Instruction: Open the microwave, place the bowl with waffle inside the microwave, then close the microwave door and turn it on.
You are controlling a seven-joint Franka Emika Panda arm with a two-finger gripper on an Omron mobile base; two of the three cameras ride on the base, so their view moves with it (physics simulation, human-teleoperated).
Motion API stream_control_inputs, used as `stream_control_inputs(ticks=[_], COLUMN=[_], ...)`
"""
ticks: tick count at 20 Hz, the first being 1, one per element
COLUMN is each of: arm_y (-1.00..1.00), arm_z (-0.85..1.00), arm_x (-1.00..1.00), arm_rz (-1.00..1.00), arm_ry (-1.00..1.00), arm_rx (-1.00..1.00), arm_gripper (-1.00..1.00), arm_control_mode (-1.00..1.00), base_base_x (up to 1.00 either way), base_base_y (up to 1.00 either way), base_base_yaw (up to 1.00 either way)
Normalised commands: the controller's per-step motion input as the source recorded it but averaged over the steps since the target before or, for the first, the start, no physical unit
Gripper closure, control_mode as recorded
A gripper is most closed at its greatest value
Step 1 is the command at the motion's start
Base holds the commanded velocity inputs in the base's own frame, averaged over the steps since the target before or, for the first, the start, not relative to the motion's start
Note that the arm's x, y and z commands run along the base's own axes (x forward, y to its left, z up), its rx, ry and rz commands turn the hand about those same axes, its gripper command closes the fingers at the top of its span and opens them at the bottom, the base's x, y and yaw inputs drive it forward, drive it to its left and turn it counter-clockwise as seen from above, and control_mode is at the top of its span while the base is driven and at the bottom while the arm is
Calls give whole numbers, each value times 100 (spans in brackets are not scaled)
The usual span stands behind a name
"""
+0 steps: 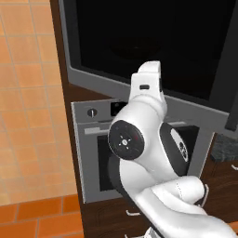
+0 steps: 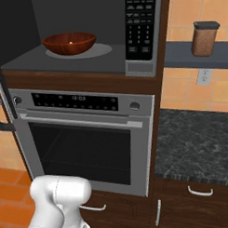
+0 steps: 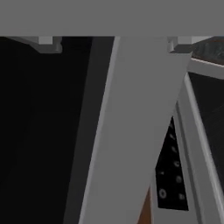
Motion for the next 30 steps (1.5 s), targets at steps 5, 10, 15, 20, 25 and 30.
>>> stream_control_inputs(ticks=[5,10,15,20,25,30], arm_y=[-21,-27,-26,-34,-45,-45], arm_z=[16,12,16,6,0,0], arm_x=[99,82,55,33,57,57], arm_rz=[-6,-4,-1,0,1,5], arm_ry=[-4,-4,-5,-1,0,0], arm_rx=[11,16,13,9,15,11], arm_gripper=[-100,-100,-100,-100,-100,-100], arm_control_mode=[-100,-100,-100,-100,-100,-100], base_base_x=[0,0,0,0,0,0], base_base_y=[0,0,0,0,0,0], base_base_yaw=[0,0,0,0,0,0])
